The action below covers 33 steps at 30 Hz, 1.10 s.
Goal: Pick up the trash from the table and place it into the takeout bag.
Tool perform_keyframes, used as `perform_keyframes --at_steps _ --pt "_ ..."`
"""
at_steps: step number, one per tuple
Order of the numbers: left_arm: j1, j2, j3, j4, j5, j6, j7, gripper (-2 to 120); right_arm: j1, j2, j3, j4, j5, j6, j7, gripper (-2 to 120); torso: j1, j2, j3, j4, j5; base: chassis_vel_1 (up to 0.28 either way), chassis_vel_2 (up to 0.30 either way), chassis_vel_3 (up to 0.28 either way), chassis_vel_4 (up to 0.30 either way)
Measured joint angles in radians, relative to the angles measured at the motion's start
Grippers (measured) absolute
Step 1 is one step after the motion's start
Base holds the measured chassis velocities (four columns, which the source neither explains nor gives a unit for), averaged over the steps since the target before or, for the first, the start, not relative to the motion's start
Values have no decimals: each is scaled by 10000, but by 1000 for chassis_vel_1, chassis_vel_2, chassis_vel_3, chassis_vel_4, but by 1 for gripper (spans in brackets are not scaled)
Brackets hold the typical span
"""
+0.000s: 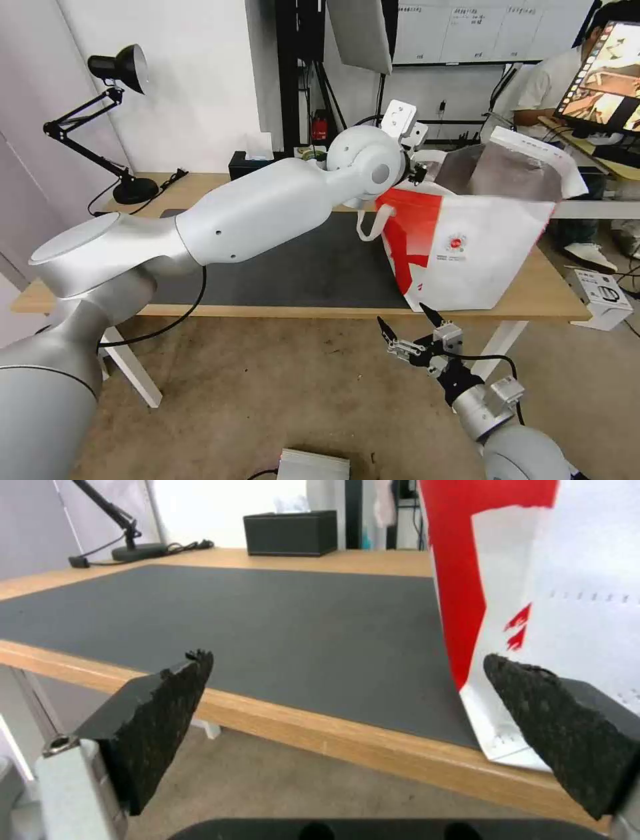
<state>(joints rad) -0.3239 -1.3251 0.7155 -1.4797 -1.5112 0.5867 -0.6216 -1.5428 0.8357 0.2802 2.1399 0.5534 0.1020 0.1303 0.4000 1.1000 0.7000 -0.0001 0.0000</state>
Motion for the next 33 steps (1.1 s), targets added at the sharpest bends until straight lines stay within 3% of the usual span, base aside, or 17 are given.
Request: perform_keyframes --at_steps 6,12,13,15,16,19,21,24,25,27,29,31,32,33 --pt "97 656 -198 -393 678 -1319 364 74 0 0 0 0 0 0 0 100 0 0 0 -1 0 0 0 0 0" --pt "844 2294 -441 -1364 1817 -2441 907 97 0 0 0 0 0 0 0 100 0 1 0 -2 -2 0 0 0 0" --pt "844 2294 -441 -1364 1817 -2441 907 97 0 0 0 0 0 0 0 100 0 1 0 -2 -2 0 0 0 0" --pt "1481 3343 -802 -2051 2299 -2918 1163 99 0 0 0 -1 0 0 0 100 1 -1 0 -2 -2 0 0 0 0" --pt "1481 3343 -802 -2051 2299 -2918 1163 99 0 0 0 -1 0 0 0 100 1 -1 0 -2 -2 0 0 0 0" --pt "2677 4645 -1576 -3166 2655 -3056 1361 100 1 0 1 0 0 0 0 100 0 0 -1 8 -7 0 0 0 0" --pt "3039 4938 -1804 -3401 2771 -3085 1430 100 1 -1 1 0 0 0 2 100 -1 1 -1 7 -6 0 0 0 0" --pt "5200 6159 -3335 -4296 3441 -3319 1820 100 0 -1 1 0 0 0 0 100 0 0 0 3 -7 0 0 0 0" --pt "5200 6159 -3335 -4296 3441 -3319 1820 100 0 -1 1 0 0 0 0 100 0 0 0 3 -7 0 0 0 0" --pt "6959 6721 -4746 -4727 3972 -3545 2098 100 0 -1 1 -1 0 0 1 100 -1 1 -2 -1 0 0 0 0 0" --pt "7576 6868 -5191 -4828 4183 -3613 2226 100 1 0 0 0 0 0 -1 100 -1 0 0 -1 -5 0 0 0 0" --pt "9694 7405 -6964 -5142 4968 -3983 2550 100 -1 -1 1 -1 0 0 1 100 -1 0 -1 4 -3 0 0 0 0" --pt "10419 7612 -7428 -5226 5150 -4142 2673 100 0 -1 1 -1 0 0 1 100 -1 0 -2 12 2 0 0 0 0" --pt "10419 7612 -7428 -5226 5150 -4142 2673 100 0 -1 1 -1 0 0 1 100 -1 0 -2 12 2 0 0 0 0"
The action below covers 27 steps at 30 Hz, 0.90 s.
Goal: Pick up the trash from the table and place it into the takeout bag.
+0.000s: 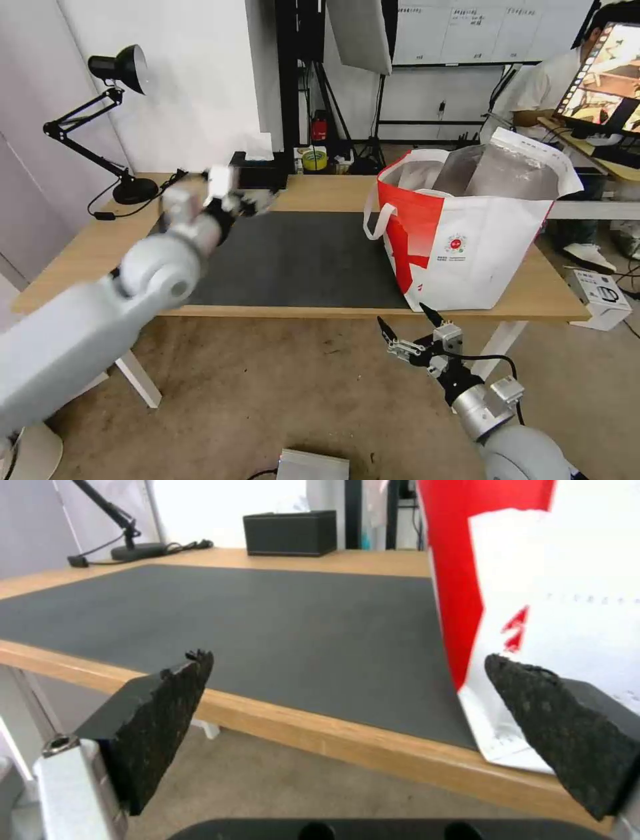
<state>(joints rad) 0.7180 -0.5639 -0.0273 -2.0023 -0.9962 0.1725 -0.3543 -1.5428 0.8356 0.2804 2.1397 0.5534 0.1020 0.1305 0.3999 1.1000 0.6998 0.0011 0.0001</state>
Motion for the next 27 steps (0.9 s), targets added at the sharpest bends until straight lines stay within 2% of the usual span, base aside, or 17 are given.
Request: perform_keyframes --at_steps 1,2,3,4,6,7,9,15,23,27 --pt "408 51 -213 -11 98 -85 55 100 0 0 -1 0 0 0 -1 100 -1 0 0 3 0 0 0 0 0" --pt "1206 22 -658 -12 334 -273 177 100 1 0 -1 1 0 0 -2 100 -1 0 0 -7 -12 0 0 0 0" --pt "1761 -32 -1040 -12 593 -492 180 100 -1 0 -1 0 0 0 -1 100 -1 0 0 -17 -3 0 0 0 0" --pt "1761 -32 -1040 -12 593 -492 180 100 -1 0 -1 0 0 0 -1 100 -1 0 0 -17 -3 0 0 0 0" --pt "2808 -292 -1722 -45 1025 -880 228 100 -1 0 -1 0 0 0 0 100 1 -1 1 -15 -3 0 0 0 0" --pt "2808 -292 -1722 -45 1025 -880 228 100 -1 0 -1 0 0 0 0 100 1 -1 1 -15 -3 0 0 0 0" --pt "3641 -685 -2365 -96 1356 -1110 222 100 0 0 -1 0 0 0 -1 100 1 0 1 -10 1 0 0 0 0" --pt "4434 -1199 -2896 -26 2124 -1535 224 100 0 0 -1 0 0 0 0 100 1 0 1 -13 1 0 0 0 0" --pt "6074 -2051 -3909 147 3125 -2175 202 100 0 0 -1 0 0 0 -1 100 1 0 1 -11 -3 0 0 0 0" --pt "7136 -2747 -4574 193 3625 -2527 313 100 0 1 -1 0 0 0 -1 100 0 0 1 -10 -3 0 0 0 0"
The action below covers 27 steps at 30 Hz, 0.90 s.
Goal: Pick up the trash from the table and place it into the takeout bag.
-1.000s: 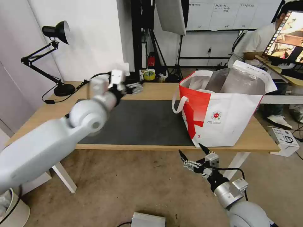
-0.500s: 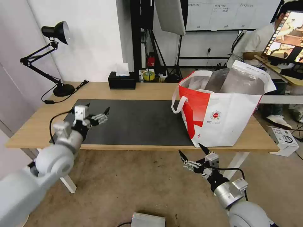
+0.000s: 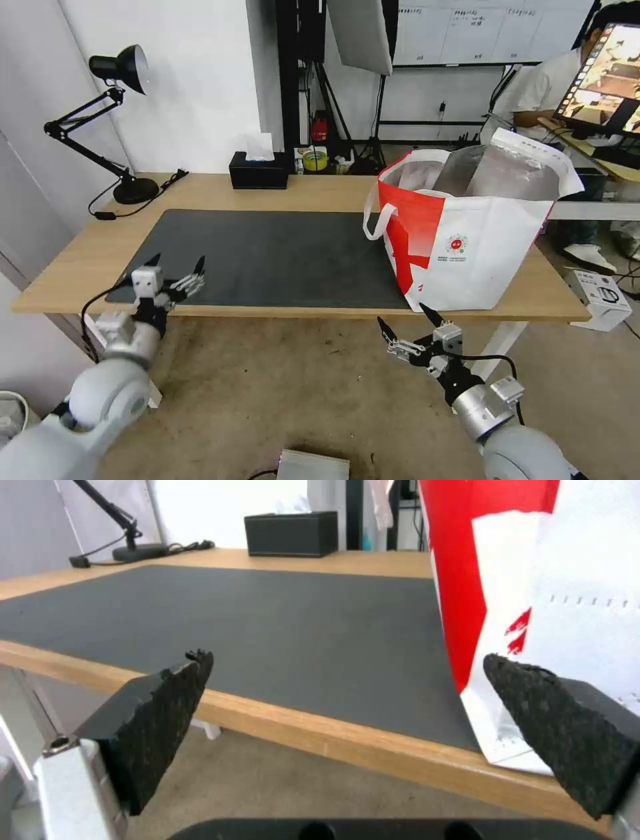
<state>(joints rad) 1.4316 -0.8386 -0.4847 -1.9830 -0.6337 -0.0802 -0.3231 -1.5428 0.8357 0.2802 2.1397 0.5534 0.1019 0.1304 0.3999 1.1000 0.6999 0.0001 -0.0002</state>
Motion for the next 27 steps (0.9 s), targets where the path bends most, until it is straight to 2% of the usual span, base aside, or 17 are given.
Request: perform_keyframes --at_steps 4,9,27 --pt "645 -496 -357 40 243 -310 293 100 0 0 0 0 0 0 0 100 0 0 0 1 0 0 0 0 0" --pt "1110 -783 -572 58 391 -551 580 100 0 0 0 0 0 0 0 100 0 0 0 -1 3 0 0 0 0" --pt "1415 -1020 -665 83 536 -648 731 100 0 0 0 0 0 0 0 100 1 0 1 -1 2 0 0 0 0"
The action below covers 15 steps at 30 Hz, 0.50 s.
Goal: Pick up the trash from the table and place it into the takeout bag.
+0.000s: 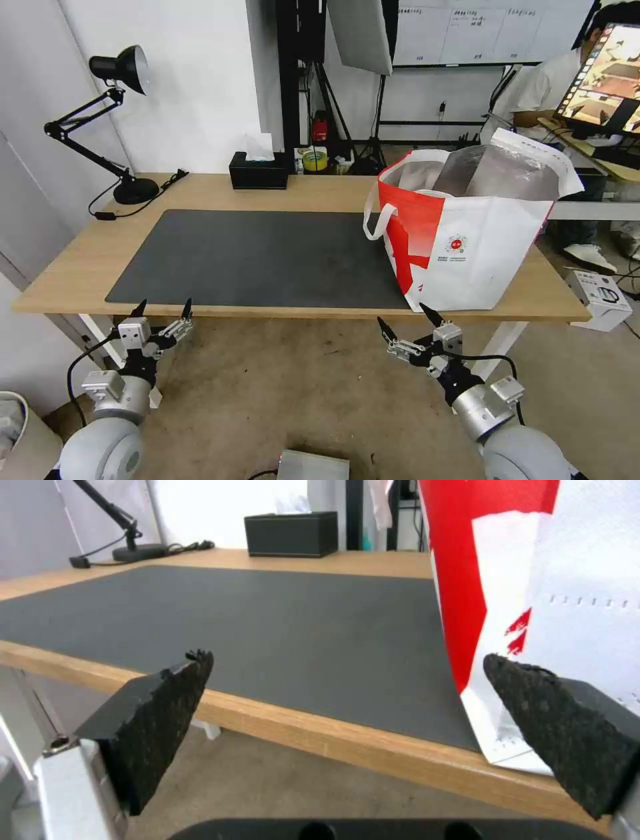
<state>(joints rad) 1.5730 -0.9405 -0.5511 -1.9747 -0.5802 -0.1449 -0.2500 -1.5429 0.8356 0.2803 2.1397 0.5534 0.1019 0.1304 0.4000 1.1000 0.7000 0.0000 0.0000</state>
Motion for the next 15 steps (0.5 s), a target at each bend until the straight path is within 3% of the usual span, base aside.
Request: perform_keyframes --at_steps 15 --pt "-31 15 22 0 -11 12 -10 100 0 0 0 0 0 0 0 100 0 0 0 0 0 0 0 0 0"
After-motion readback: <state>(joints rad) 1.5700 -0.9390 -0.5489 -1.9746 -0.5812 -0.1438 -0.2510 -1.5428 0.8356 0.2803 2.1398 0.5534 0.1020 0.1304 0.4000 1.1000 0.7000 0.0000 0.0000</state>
